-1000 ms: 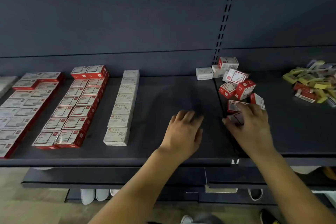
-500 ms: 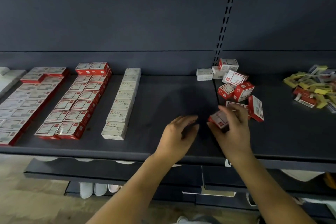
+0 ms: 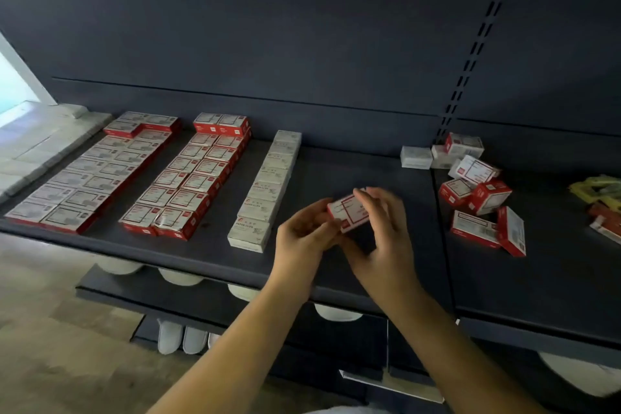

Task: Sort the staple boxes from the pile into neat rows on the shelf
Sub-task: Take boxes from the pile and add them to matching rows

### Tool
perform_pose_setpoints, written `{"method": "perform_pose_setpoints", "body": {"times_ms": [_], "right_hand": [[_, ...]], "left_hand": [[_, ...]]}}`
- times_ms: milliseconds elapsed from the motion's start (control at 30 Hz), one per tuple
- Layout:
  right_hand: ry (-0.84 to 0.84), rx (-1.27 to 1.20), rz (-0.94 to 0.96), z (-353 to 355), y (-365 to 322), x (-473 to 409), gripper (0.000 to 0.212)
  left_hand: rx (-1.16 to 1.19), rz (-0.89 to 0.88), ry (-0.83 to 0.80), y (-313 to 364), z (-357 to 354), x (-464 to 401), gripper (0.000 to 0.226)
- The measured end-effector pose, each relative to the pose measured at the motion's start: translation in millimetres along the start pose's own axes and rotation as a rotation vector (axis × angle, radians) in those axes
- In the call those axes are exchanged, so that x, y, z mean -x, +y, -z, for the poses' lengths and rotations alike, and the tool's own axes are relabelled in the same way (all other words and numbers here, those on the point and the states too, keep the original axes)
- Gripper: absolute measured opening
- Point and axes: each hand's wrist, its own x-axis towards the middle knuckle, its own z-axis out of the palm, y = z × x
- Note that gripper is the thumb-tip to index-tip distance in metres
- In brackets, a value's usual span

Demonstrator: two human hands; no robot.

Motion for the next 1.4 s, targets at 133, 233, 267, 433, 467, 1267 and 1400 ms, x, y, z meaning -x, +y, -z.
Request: {"method": "perform_pose_setpoints", "body": {"times_ms": [133,233,267,433,467,1267,1400], "right_hand": [[-0.025,-0.117,0.02,-5.4,-8.0,-4.3,0.052],[-0.047,-0.268,-0.081,-8.5,-12.0,-4.4,0.048],[-0.052,-0.318,-0.139,-9.3,-15.3,-5.3,0.045],[-0.227,-0.527,-0.566,-10.7,-36.2,-19.6,0.03],[-0.275,-0.523,-0.59,-11.0,-38.7,-22.6,0.03],[-0.234,-1.141,-0.915,-8.9,-61.2,-6.5,0.082],[-0.275,-1.044,-0.884,-10.1,-65.4,-4.2,0.054]], "left_hand": [[0.08,-0.022,0.024,14.4,17.3,-2.3,0.027],[0.074,-0.054,0.033,23.5,29.5,-2.7,0.028],[0.066,-0.061,0.034,26.2,34.0,-3.6,0.028],[-0.046,-0.089,0.006,38.4,51.0,-8.1,0.035],[-0.067,-0.089,-0.012,40.3,52.7,-8.5,0.036],[0.197,-0.006,-0.035,29.2,56.7,18.2,0.036],[0.198,0.01,-0.01,28.8,64.6,21.1,0.037]]}}
